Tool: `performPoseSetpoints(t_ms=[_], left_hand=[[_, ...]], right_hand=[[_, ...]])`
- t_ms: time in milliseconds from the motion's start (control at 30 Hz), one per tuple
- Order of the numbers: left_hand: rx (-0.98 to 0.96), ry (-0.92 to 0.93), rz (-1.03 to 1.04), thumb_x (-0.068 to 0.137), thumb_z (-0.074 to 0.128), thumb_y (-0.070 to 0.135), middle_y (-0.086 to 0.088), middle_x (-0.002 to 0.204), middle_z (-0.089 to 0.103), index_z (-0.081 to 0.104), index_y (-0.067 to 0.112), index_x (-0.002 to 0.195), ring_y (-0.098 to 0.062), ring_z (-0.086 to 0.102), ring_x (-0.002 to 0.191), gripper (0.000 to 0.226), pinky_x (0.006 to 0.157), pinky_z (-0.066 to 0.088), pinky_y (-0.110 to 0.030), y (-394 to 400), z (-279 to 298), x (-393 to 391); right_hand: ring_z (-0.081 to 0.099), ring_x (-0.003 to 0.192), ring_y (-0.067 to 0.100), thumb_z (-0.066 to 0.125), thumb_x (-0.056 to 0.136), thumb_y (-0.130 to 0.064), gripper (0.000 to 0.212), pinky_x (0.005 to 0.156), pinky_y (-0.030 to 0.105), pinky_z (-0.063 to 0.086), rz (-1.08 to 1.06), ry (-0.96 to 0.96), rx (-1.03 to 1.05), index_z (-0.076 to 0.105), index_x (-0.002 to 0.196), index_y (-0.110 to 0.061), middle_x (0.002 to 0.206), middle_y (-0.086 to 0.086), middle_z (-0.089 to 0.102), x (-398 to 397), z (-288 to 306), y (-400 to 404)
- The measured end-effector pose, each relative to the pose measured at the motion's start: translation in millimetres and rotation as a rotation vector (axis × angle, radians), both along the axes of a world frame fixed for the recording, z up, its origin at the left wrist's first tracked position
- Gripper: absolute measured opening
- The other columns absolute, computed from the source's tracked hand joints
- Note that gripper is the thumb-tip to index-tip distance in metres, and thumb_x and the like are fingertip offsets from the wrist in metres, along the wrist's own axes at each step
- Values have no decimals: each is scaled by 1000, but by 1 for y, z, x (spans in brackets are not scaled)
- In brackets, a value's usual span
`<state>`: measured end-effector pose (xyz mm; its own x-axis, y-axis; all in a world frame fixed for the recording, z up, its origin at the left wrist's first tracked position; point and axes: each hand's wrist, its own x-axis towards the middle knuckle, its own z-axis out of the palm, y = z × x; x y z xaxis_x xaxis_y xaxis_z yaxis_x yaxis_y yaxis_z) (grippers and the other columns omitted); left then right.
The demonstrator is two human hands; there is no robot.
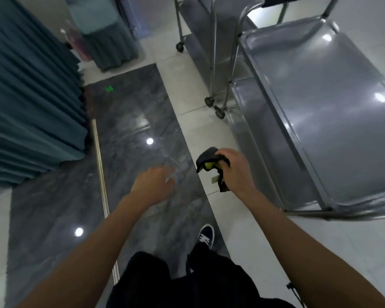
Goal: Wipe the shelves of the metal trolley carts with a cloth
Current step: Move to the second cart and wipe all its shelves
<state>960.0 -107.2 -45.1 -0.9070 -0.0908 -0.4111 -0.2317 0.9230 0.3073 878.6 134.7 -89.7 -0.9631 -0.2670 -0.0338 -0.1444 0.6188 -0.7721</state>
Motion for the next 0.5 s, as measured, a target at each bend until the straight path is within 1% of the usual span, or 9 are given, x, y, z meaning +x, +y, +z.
performPoseSetpoints(t_ms=[100, 200, 267, 333, 367, 433, 467, 500], left_hand=[[3, 20, -99, 95, 54, 35, -1, 133, 63, 65, 28, 129, -27, 61, 117, 36, 95, 46, -35, -2, -6, -41], [1, -31, -174, 95, 54, 36, 2, 131, 63, 63, 38, 128, -25, 61, 117, 35, 94, 46, -36, -4, -15, -75], [2, -70, -225, 93, 49, 39, 8, 123, 65, 64, 42, 119, -21, 62, 111, 30, 91, 50, -36, -10, -22, -95], [9, -89, -273, 92, 47, 40, 9, 114, 66, 65, 38, 111, -20, 64, 103, 26, 87, 53, -36, -22, -29, -116], [9, -87, -289, 93, 48, 41, 6, 114, 66, 65, 35, 110, -22, 65, 103, 25, 86, 53, -36, -29, -33, -127], [15, -52, -322, 92, 50, 41, 1, 114, 68, 67, 29, 107, -25, 65, 102, 25, 85, 51, -37, -48, -39, -154], [23, -42, -348, 89, 48, 42, 1, 111, 69, 67, 27, 104, -26, 66, 100, 28, 84, 52, -37, -58, -43, -170], [37, -43, -382, 87, 44, 45, 2, 108, 69, 67, 27, 101, -25, 66, 98, 32, 83, 52, -37, -67, -47, -187]], right_hand=[[58, 100, 15, 54, 91, 6, 27, 92, 25, 50, -130, -8, -30, 69, 109, -7, 112, 7, 67, -14, -4, 3], [59, 101, 23, 53, 91, 6, 27, 91, 34, 50, -215, -24, -36, 68, 108, -7, 109, 6, 66, -21, -11, 4], [61, 96, 23, 52, 92, 6, 26, 86, 32, 52, -261, -68, -49, 68, 106, -9, 106, 5, 65, -28, -15, 0], [63, 83, 15, 51, 91, 7, 26, 74, 24, 52, -309, -77, -49, 69, 101, -10, 100, 3, 64, -39, -18, -11], [62, 79, 11, 51, 91, 8, 27, 70, 22, 51, -326, -75, -48, 69, 98, -11, 97, 2, 64, -46, -19, -18], [61, 74, 5, 50, 90, 9, 28, 67, 15, 47, -367, -89, -58, 67, 93, -14, 92, -1, 63, -59, -21, -36], [61, 74, 2, 50, 90, 9, 30, 65, 9, 45, -392, -95, -62, 66, 91, -16, 91, -2, 63, -67, -23, -45], [61, 77, 1, 51, 90, 8, 30, 67, 7, 42, -415, -93, -59, 66, 91, -17, 91, -2, 63, -74, -25, -54]])
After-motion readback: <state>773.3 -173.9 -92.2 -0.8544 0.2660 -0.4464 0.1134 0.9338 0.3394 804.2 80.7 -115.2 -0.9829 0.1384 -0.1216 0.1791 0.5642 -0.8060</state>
